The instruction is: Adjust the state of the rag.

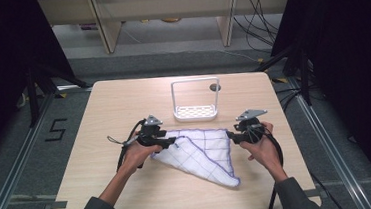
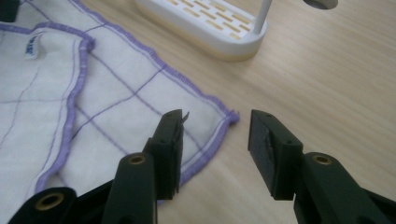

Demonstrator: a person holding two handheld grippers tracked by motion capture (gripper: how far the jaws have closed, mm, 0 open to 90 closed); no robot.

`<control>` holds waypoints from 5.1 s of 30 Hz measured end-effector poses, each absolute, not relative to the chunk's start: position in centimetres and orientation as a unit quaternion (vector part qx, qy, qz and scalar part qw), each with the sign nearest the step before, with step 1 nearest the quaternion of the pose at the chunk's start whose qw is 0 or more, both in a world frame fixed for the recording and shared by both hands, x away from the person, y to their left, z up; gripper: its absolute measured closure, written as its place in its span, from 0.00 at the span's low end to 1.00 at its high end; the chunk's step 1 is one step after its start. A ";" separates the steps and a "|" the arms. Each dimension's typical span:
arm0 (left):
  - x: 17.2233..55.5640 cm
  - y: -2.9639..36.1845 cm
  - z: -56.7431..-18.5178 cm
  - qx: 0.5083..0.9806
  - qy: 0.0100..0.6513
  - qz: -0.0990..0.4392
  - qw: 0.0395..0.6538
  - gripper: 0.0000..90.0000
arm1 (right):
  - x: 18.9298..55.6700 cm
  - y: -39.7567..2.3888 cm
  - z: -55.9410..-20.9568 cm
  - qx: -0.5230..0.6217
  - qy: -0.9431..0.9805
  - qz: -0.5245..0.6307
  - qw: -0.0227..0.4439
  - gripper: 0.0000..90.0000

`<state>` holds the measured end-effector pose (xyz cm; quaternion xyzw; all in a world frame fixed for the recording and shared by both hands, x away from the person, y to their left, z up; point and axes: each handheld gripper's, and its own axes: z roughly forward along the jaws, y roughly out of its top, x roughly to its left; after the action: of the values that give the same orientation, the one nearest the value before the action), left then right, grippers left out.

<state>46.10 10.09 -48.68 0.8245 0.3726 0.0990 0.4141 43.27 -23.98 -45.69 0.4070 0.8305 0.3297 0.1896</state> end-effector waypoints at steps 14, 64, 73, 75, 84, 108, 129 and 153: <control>45.6 7.7 -49.1 0.856 0.322 0.072 0.398 0.98 | 41.3 -25.4 -46.3 0.427 0.824 0.338 0.156 0.62; 44.7 16.8 -48.7 0.810 0.400 0.111 0.415 0.43 | 43.7 -25.1 -47.4 0.433 0.815 0.348 0.163 0.59; 47.7 16.0 -49.2 0.809 0.411 0.118 0.402 0.42 | 46.3 -24.5 -47.4 0.440 0.819 0.334 0.158 0.60; 48.0 15.9 -49.5 0.814 0.412 0.113 0.393 0.42 | 46.8 -24.2 -47.6 0.434 0.821 0.335 0.158 0.60; 49.2 15.5 -49.9 0.813 0.420 0.111 0.388 0.40 | 47.7 -22.9 -48.0 0.425 0.827 0.336 0.150 0.60; 50.0 13.4 -51.4 0.832 0.389 0.120 0.378 0.54 | 48.1 -22.1 -49.4 0.436 0.832 0.313 0.141 0.60; 48.9 12.9 -50.7 0.844 0.338 0.134 0.394 0.93 | 47.9 -22.1 -49.8 0.402 0.841 0.339 0.130 0.95; 42.2 14.1 -43.4 0.830 0.258 0.165 0.466 0.93 | 43.3 -24.0 -41.6 0.326 0.827 0.421 0.180 0.95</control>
<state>42.20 14.14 -43.44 0.8301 0.2576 0.1652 0.4662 43.26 -23.99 -41.63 0.3256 0.8275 0.4206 0.1801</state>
